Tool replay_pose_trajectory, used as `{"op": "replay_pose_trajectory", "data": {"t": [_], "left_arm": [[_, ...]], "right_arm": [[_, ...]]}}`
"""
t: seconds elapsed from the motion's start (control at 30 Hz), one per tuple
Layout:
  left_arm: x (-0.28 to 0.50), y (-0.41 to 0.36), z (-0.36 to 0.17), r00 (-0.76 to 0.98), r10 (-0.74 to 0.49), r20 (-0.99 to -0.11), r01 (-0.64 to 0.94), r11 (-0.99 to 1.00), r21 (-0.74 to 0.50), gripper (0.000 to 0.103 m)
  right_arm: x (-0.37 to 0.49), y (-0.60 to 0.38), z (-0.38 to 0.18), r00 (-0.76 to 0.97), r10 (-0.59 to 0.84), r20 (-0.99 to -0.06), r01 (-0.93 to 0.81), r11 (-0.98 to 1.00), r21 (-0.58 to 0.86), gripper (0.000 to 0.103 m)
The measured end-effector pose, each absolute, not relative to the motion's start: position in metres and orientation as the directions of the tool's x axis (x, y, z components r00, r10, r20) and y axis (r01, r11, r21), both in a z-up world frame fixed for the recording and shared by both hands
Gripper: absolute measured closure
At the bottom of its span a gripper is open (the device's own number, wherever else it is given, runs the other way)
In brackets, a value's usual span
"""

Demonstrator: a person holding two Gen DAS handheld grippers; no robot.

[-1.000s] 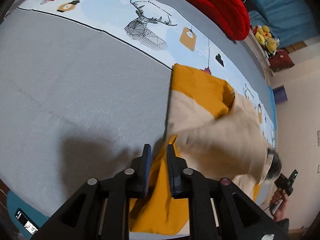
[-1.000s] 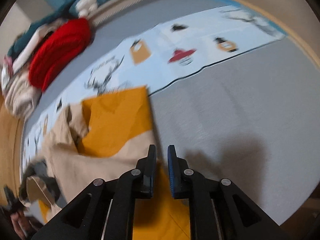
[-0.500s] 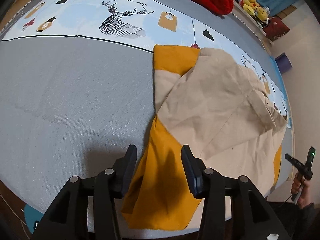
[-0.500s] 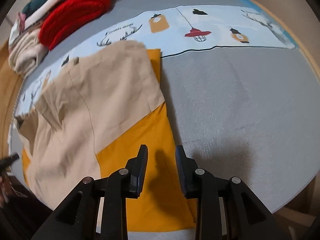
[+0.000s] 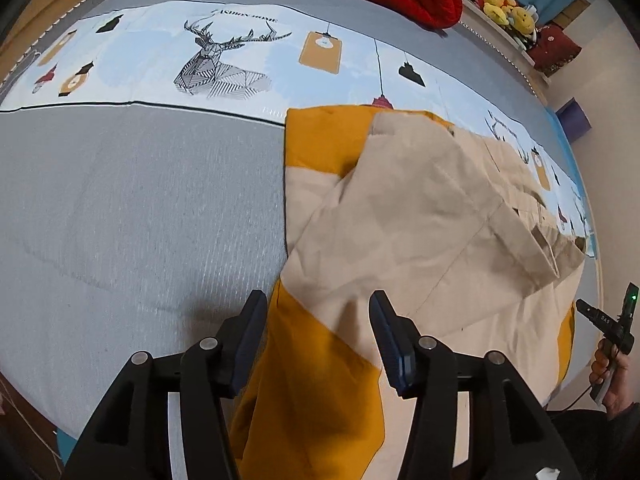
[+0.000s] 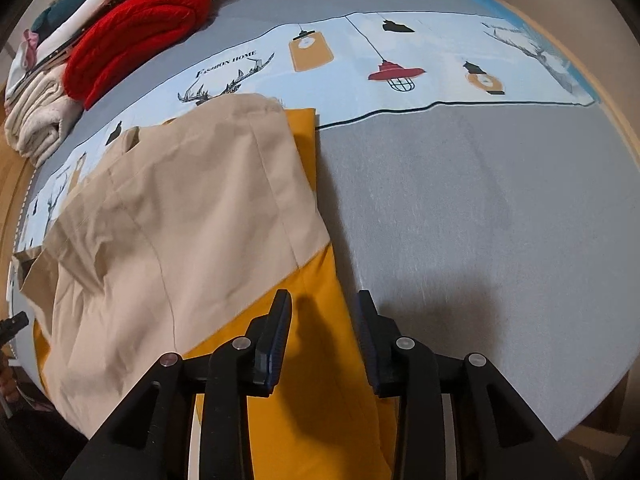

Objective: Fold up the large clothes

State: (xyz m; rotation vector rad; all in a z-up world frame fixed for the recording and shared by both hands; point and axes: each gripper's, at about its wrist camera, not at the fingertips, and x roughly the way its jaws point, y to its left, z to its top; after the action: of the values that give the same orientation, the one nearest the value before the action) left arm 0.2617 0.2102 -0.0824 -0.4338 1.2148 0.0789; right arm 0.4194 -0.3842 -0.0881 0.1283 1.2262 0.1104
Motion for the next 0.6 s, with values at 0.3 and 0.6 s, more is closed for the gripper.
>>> {"op": "replay_pose_trajectory", "data": {"t": [0.3, 0.6], "left_arm": [[0.274, 0.211, -0.086, 0.355, -0.152, -0.922, -0.298, 0.917, -0.266, 0.054], [0.285, 0.206, -0.092, 0.347, -0.139, -0.927, -0.277, 0.929, -0.243, 0.054]], "right_arm": [[0.442, -0.371, -0.106, 0.279, 0.132, -0.951, -0.037, 0.991, 0.126, 0.068], [0.44, -0.361, -0.1, 0.32, 0.101, -0.942, -0.085, 0.993, 0.078, 0.088]]}}
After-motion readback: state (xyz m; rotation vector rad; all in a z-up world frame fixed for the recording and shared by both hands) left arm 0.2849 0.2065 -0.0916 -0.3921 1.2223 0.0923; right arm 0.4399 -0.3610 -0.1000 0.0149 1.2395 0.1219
